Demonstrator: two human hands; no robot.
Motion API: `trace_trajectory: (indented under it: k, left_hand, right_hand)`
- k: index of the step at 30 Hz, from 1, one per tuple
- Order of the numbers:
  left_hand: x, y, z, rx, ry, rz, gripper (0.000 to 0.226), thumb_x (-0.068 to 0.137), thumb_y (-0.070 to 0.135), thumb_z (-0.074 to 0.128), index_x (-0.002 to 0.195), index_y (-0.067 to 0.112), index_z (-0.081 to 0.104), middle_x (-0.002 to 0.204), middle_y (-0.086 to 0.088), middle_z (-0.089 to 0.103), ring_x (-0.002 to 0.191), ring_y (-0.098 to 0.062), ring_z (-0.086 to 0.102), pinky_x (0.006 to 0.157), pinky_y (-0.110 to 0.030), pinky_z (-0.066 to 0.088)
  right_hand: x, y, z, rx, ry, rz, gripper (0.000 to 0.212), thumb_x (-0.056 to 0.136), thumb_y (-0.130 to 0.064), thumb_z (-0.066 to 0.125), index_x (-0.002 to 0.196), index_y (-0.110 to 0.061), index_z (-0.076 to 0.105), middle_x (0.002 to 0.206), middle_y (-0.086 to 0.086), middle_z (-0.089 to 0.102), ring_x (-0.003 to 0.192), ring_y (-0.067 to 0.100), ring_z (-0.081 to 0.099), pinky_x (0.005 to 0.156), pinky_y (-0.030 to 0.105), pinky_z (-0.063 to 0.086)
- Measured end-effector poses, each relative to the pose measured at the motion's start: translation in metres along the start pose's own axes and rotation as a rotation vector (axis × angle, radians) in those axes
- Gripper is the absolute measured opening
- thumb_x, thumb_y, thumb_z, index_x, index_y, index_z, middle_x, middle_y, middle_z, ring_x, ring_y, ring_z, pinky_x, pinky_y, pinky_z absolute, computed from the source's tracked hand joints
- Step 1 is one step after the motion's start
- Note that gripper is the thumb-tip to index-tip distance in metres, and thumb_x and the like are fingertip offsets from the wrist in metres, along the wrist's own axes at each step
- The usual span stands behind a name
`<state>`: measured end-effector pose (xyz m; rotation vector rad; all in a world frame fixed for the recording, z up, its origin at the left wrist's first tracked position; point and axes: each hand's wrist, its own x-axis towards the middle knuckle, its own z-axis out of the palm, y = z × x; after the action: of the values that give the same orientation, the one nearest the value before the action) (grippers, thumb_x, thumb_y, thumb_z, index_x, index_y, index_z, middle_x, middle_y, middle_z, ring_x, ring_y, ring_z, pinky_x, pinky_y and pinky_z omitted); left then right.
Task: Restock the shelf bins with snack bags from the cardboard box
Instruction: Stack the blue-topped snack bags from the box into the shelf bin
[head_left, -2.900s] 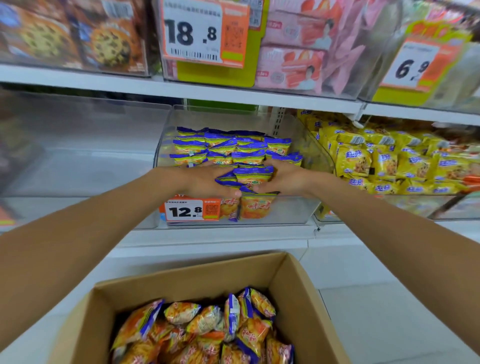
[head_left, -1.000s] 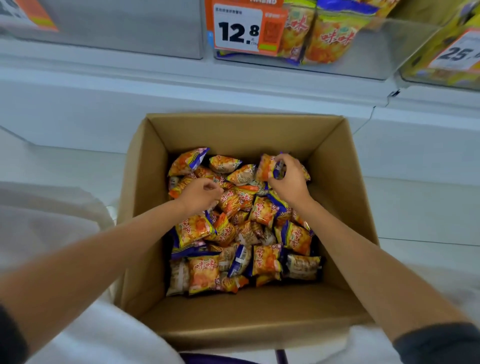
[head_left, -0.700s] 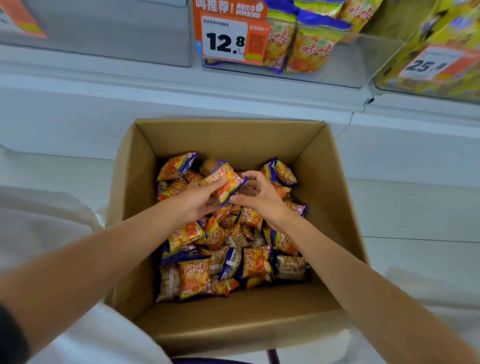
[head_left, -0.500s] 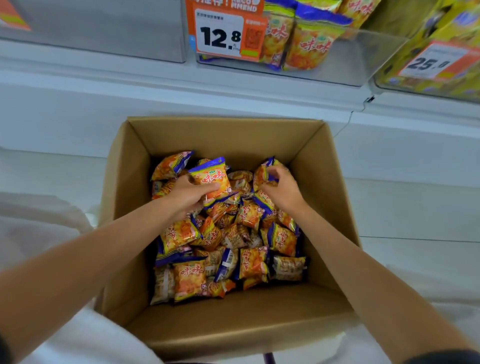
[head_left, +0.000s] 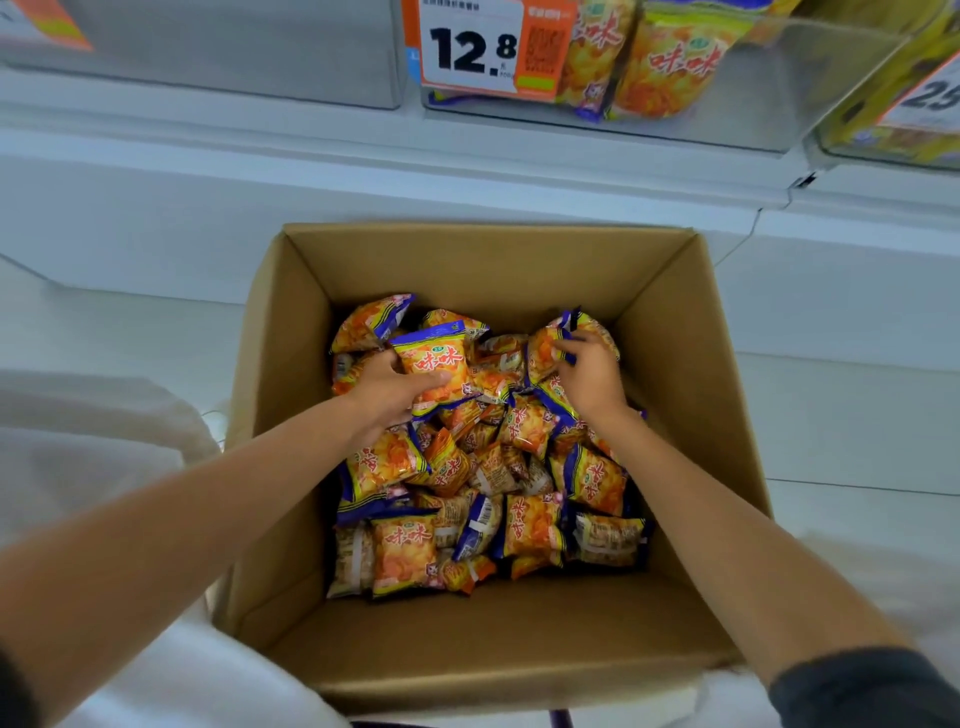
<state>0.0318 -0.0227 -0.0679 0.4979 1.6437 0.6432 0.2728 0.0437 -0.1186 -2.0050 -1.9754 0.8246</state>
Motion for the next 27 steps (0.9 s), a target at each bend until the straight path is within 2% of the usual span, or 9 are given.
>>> trace_trajectory:
  k: [3,6,8,10,14,17,20,24,27]
  left_hand:
    - [0.002,0.003,0.000,-0.011,0.006,0.015,0.062,0.082,0.025,0.077,0.135,0.017,0.046,0.125,-0.003,0.061,0.111,-0.020,0.061,0.085,-0.039,0.052]
    - [0.000,0.010,0.002,-0.010,0.008,0.083,0.060,0.086,0.031,0.072,0.138,0.019,0.045,0.128,-0.002,0.059,0.110,-0.019,0.060,0.089,-0.040,0.054]
    - [-0.006,0.016,0.003,-0.003,-0.016,0.118,0.055,0.090,0.034,0.067,0.138,0.020,0.044,0.130,-0.001,0.059,0.113,-0.018,0.058,0.086,-0.036,0.054]
    - [-0.016,0.023,0.005,-0.030,-0.075,0.120,0.055,0.091,0.035,0.065,0.139,0.021,0.042,0.134,-0.002,0.056,0.116,-0.018,0.057,0.080,-0.034,0.057]
    - [-0.038,0.036,0.012,-0.133,-0.269,0.097,0.051,0.093,0.039,0.060,0.137,0.025,0.039,0.137,0.000,0.052,0.123,-0.022,0.054,0.079,-0.046,0.060]
    - [-0.055,0.042,0.019,-0.126,-0.363,0.114,0.066,0.084,0.049,0.065,0.138,0.027,0.035,0.133,0.003,0.053,0.116,-0.016,0.056,0.076,-0.042,0.060]
    - [-0.060,0.042,0.021,-0.096,-0.341,0.149,0.062,0.081,0.032,0.075,0.132,0.025,0.041,0.127,0.003,0.058,0.109,-0.014,0.062,0.071,-0.035,0.061]
    - [-0.055,0.044,0.021,-0.203,-0.277,0.147,0.049,0.086,0.022,0.072,0.129,0.018,0.047,0.119,-0.004,0.065,0.098,-0.017,0.068,0.070,-0.034,0.061]
    - [-0.051,0.048,0.018,-0.246,-0.274,0.126,0.053,0.085,0.031,0.074,0.129,0.019,0.049,0.120,-0.007,0.067,0.096,-0.022,0.072,0.074,-0.034,0.061]
  right_hand:
    - [-0.014,-0.020,-0.027,0.142,0.074,-0.057,0.028,0.092,-0.007,0.060,0.118,-0.012,0.070,0.137,0.003,0.054,0.115,0.014,0.056,0.092,0.016,0.041]
    - [-0.028,-0.044,-0.061,0.414,0.147,-0.057,0.023,0.088,-0.004,0.061,0.097,-0.018,0.077,0.113,-0.002,0.067,0.103,0.004,0.059,0.092,0.022,0.048]
    - [-0.036,-0.057,-0.079,0.563,0.071,-0.026,0.026,0.088,-0.004,0.059,0.086,-0.024,0.076,0.095,-0.009,0.069,0.089,0.001,0.060,0.082,0.023,0.051]
    - [-0.043,-0.064,-0.089,0.691,-0.034,-0.010,0.031,0.089,-0.003,0.057,0.080,-0.026,0.076,0.085,-0.007,0.071,0.084,0.007,0.064,0.075,0.025,0.051]
    - [-0.049,-0.070,-0.095,0.914,-0.210,0.038,0.032,0.092,0.002,0.052,0.085,-0.018,0.076,0.091,0.002,0.071,0.092,0.022,0.064,0.073,0.030,0.052]
    - [-0.053,-0.073,-0.093,0.936,-0.241,0.006,0.030,0.093,0.001,0.055,0.101,-0.022,0.073,0.105,0.009,0.070,0.102,0.028,0.066,0.084,0.035,0.055]
    - [-0.056,-0.081,-0.091,0.981,-0.241,0.007,0.037,0.090,0.000,0.062,0.117,-0.026,0.063,0.114,0.009,0.067,0.107,0.025,0.066,0.087,0.034,0.056]
    - [-0.057,-0.089,-0.096,0.952,-0.301,-0.014,0.035,0.088,-0.012,0.067,0.123,-0.013,0.062,0.120,0.012,0.067,0.110,0.027,0.064,0.093,0.035,0.053]
    - [-0.056,-0.089,-0.102,0.752,-0.440,-0.094,0.051,0.084,-0.019,0.073,0.131,-0.030,0.059,0.126,0.001,0.063,0.113,0.020,0.063,0.095,0.046,0.053]
